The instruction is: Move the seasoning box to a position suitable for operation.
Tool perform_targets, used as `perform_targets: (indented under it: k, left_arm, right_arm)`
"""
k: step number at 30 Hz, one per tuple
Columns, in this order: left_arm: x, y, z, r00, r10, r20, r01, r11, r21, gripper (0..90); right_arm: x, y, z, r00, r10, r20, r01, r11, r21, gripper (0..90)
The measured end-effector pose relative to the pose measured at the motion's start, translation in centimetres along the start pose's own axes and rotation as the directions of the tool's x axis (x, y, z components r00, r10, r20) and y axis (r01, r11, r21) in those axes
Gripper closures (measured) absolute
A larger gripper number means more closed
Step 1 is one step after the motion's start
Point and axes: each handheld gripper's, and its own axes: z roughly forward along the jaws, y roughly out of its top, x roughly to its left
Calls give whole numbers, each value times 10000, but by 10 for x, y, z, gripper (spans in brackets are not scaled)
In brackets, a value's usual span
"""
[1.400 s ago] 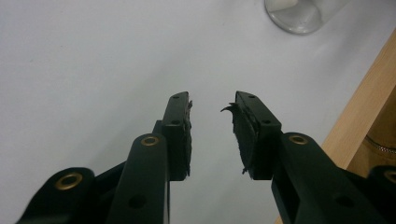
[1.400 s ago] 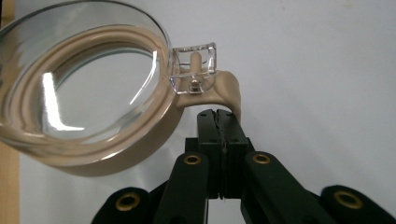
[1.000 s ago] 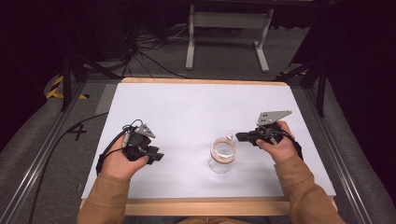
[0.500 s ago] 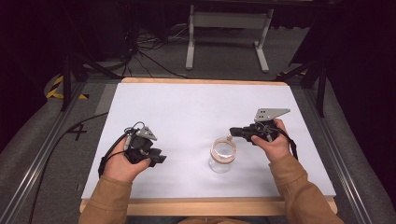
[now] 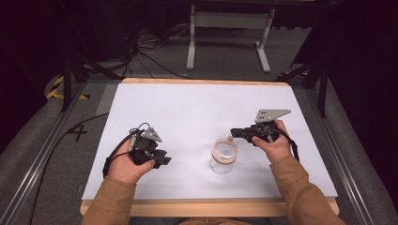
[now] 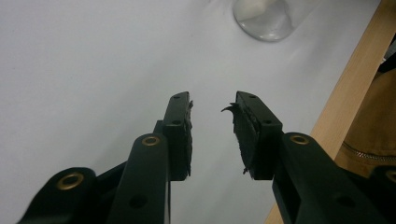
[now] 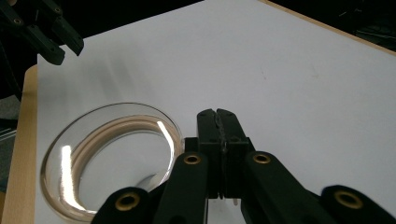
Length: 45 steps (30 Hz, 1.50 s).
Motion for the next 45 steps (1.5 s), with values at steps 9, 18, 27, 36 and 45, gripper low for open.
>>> perform_targets:
  k: [9,18,27,36,45]
  left_arm:
    - [-6,5,7,9994,155,295,-156,9999,14,680]
    - [-24,22,21,9944,751,744,-680,9933,-931,727]
    - [-52,49,54,9828,1009,1548,-697,9783,-1950,827]
    - [-54,56,70,9858,777,1486,-491,9810,-1875,860]
    - [-57,59,71,9868,863,1370,-570,9771,-2049,848]
  right_arm:
    - [-1,-2,0,10000,54,27,-54,10000,-81,900]
    - [-2,-3,0,9999,116,37,-116,9999,-36,900]
    - [-1,-3,0,9999,125,77,-124,9999,-52,900]
    - [1,-3,-1,9998,101,145,-99,9998,-153,900]
    - [1,-4,0,9996,135,229,-132,9998,-154,900]
